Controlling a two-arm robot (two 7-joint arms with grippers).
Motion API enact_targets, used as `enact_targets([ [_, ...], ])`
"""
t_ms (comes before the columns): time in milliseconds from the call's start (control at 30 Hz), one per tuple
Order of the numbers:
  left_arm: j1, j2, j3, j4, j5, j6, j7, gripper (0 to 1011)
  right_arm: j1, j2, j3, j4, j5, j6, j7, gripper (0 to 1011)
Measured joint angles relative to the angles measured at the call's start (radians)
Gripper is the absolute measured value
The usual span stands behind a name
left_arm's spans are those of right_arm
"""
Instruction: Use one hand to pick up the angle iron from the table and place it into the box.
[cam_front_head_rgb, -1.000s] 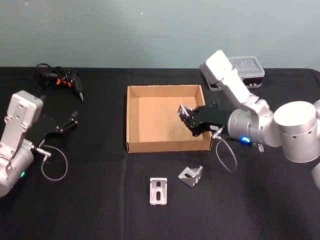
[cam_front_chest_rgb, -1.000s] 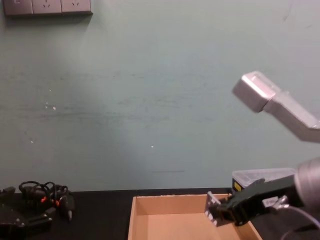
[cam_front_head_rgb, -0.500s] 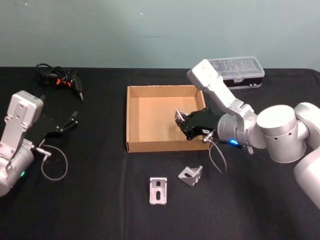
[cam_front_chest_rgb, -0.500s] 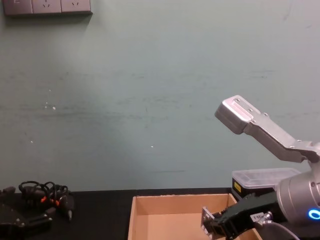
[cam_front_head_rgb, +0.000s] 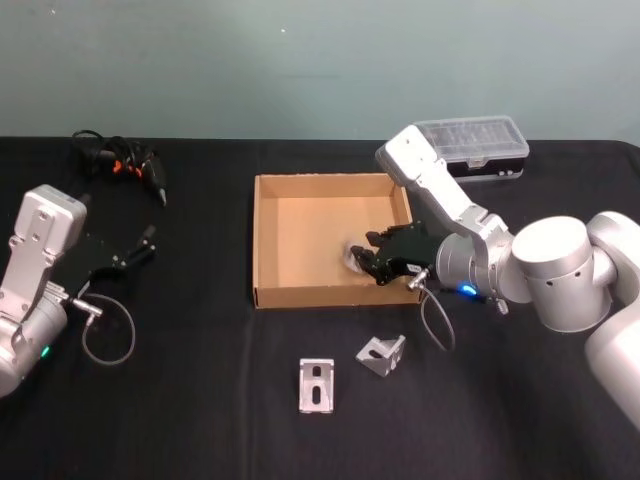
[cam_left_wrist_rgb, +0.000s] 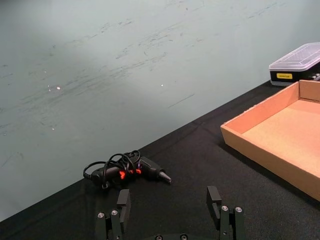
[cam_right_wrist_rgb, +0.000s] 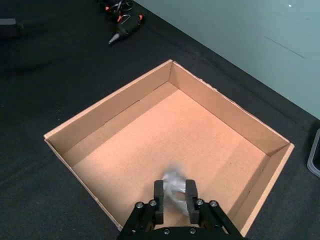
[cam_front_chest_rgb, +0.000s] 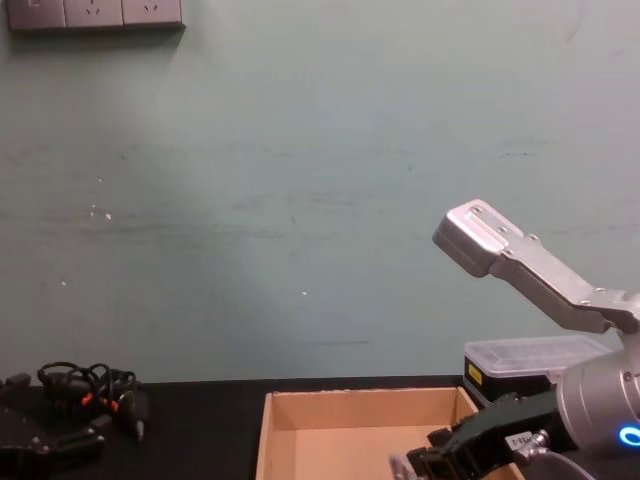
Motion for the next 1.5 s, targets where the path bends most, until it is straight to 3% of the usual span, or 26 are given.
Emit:
enact_targets([
  [600,0.000,0.000,0.000,0.000,0.000,0.000,0.000,1000,-0.065,0.007,0.085,-0.084,-0.002,-0.026,-0.011,802],
  [833,0.000,0.000,0.000,0.000,0.000,0.000,0.000,1000,-0.118,0.046,0.125,-0.169,0.025,-0.045,0.005,998],
  [1133,0.000,0.000,0.000,0.000,0.000,0.000,0.000,1000,-0.226,0.119,0.200,-0.308,0.095,-0.069,0.014,1003],
  [1233,0.000,0.000,0.000,0.000,0.000,0.000,0.000,1000,-0.287,0.153,0.238,-0.371,0.135,-0.076,0.013,1003],
  [1500,0.000,0.000,0.000,0.000,0.000,0.000,0.000,1000,-0.419,0.222,0.299,-0.491,0.208,-0.101,0.024,1003],
])
